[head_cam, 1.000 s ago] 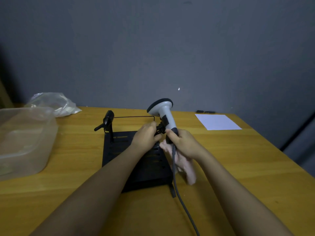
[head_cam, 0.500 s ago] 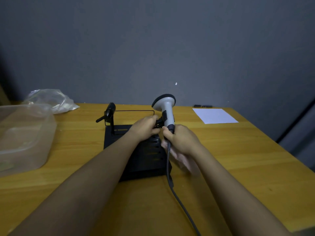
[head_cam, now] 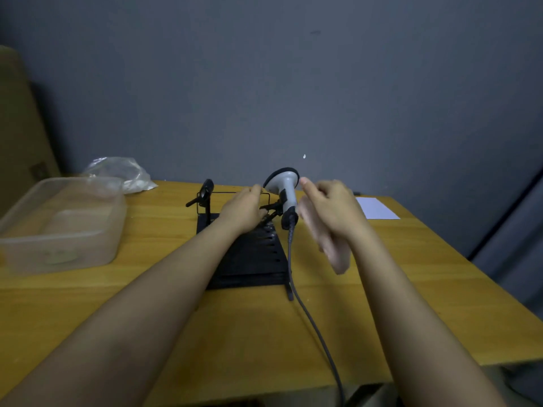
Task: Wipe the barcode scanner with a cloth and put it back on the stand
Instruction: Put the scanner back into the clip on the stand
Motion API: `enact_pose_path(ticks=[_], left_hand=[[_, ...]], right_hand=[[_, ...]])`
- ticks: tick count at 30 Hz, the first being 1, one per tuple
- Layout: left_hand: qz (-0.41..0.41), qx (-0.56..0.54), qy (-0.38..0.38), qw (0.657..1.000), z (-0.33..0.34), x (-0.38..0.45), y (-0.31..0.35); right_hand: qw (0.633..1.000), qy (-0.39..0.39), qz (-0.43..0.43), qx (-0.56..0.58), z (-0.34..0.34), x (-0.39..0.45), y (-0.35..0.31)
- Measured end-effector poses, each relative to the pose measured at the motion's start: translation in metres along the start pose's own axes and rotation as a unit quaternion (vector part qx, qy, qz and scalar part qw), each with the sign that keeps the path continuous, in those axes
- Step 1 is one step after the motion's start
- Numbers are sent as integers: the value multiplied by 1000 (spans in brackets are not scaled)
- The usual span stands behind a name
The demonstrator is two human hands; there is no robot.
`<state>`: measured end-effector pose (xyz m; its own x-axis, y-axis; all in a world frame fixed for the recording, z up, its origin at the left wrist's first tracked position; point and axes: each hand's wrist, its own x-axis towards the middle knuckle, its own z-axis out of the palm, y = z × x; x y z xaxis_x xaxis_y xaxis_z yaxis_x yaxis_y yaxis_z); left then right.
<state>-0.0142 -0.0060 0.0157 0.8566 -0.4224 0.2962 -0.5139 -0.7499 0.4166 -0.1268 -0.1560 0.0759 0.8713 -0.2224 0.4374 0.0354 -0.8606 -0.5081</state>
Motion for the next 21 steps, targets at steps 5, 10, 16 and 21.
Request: enact_pose_path(ticks=[5,10,16,21], left_hand=[[-19,-79,61,995,-65,-41,-16],[-90,-100,122,983,-134,-85,-73],[-189,-115,195,956,-190,-125,-152],[-260,-101,222,934,-211,-143,-203]], right_hand=[[991,5,-19,130,6,-2,-65],[971,-86,-63,213,50,7,-143],[922,-167,-41,346,115,19,-224],[901,-207,-8,380,183,37,-274]])
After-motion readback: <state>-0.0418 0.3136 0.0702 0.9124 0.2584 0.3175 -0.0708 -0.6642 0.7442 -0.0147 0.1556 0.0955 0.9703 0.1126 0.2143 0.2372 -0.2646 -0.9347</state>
